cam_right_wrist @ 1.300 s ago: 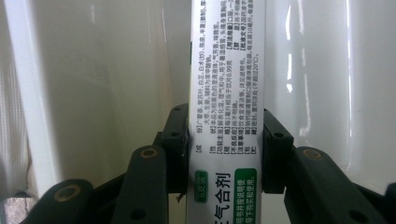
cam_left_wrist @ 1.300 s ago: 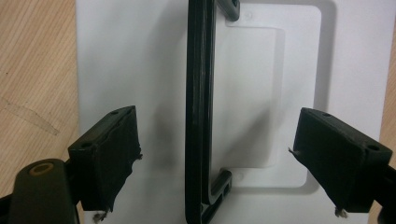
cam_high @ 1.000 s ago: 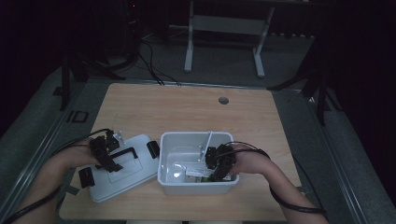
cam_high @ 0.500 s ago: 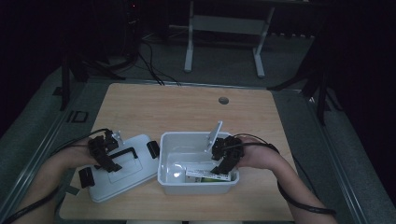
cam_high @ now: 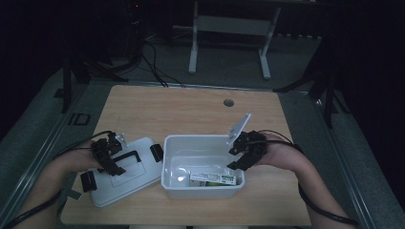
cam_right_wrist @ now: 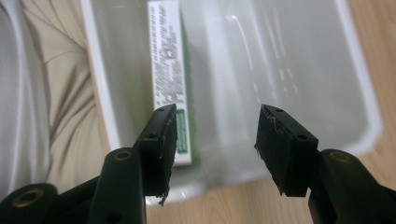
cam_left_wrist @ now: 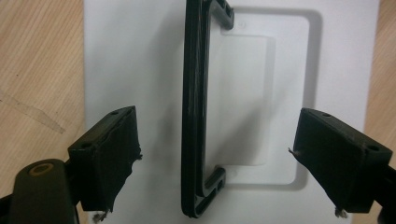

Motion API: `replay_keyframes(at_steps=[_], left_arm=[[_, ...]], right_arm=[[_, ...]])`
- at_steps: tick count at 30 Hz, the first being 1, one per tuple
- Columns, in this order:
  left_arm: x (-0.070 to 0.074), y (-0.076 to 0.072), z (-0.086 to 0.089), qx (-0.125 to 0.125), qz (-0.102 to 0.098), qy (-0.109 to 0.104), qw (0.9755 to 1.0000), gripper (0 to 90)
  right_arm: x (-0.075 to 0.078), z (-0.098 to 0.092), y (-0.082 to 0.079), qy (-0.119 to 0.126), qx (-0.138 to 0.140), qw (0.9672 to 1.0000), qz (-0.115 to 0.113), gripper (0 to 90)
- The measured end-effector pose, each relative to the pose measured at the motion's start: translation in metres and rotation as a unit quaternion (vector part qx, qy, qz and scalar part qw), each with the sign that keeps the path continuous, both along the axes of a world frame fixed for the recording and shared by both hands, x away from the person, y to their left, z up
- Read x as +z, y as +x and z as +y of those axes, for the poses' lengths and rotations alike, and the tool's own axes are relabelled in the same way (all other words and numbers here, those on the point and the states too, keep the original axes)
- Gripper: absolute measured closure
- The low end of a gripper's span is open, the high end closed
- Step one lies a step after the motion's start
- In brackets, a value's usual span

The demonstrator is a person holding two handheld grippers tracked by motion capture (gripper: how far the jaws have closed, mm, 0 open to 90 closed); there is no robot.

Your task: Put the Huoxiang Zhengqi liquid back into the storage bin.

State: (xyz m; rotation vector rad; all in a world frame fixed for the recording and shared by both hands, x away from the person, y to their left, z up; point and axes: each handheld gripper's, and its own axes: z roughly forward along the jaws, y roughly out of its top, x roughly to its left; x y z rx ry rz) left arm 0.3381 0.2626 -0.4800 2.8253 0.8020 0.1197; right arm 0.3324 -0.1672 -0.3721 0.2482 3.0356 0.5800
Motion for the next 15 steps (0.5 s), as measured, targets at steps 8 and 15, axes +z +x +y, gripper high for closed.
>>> replay_keyframes(at_steps=[8,15], left_arm=[[0.0,0.0,-0.001,0.016,-0.017,0.0,0.9997,14.0],[0.0,0.001,-0.002,0.019,-0.013,0.003,0.9997,17.0]], right_arm=[[0.0,-0.025,0.007,0.012,-0.034,0.9993,-0.007,37.1],[-0.008,-0.044,0.016,0.029,-0.068,0.9972,-0.01,26.1]])
